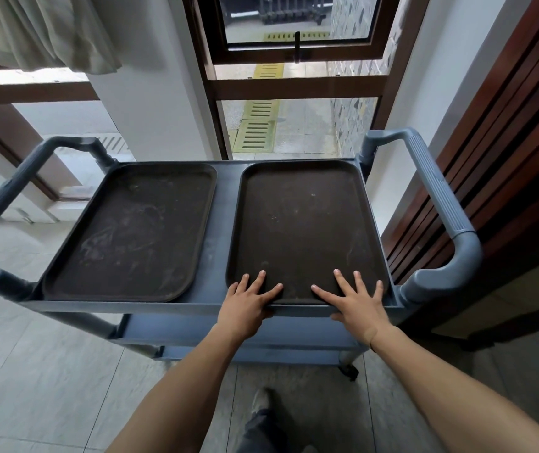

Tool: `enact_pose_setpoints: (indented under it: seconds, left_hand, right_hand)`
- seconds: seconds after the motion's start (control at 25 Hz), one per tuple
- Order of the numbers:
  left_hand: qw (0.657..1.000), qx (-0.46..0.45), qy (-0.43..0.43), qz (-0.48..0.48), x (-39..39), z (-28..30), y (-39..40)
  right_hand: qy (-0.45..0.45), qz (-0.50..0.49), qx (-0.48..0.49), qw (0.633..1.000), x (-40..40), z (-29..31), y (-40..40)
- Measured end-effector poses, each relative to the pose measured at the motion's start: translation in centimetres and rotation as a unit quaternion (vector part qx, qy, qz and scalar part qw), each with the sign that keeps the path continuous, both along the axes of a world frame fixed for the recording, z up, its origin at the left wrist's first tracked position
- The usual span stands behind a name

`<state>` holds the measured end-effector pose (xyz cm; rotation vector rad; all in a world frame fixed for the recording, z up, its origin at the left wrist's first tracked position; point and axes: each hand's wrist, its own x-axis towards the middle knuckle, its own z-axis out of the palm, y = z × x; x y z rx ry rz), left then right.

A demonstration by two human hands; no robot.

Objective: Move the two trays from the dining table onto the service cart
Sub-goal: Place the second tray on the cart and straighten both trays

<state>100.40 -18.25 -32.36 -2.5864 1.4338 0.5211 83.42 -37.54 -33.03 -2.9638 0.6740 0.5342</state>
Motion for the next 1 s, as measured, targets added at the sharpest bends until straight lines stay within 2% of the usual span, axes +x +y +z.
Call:
enact_pose_setpoints:
  seconds: [0.4,0.64,1.0]
  left_hand:
    - [1.0,0.009,0.013,0.025,-1.9,-0.2,1.3]
    - [0.998,0.041,0.031,0.033,-2.8,1.3,2.7]
    - [0.997,0.01,0.076,0.016,-2.1,2.1,5.0]
  right_hand:
    - [0.025,-0.018,-0.006,0.999,-2.8,0.6,0.9]
    - [0.038,-0.052,0.044,0.997,-3.8,1.7,1.8]
    - [0.012,-0.124,0.082,0.989,-4.1,1.6,4.0]
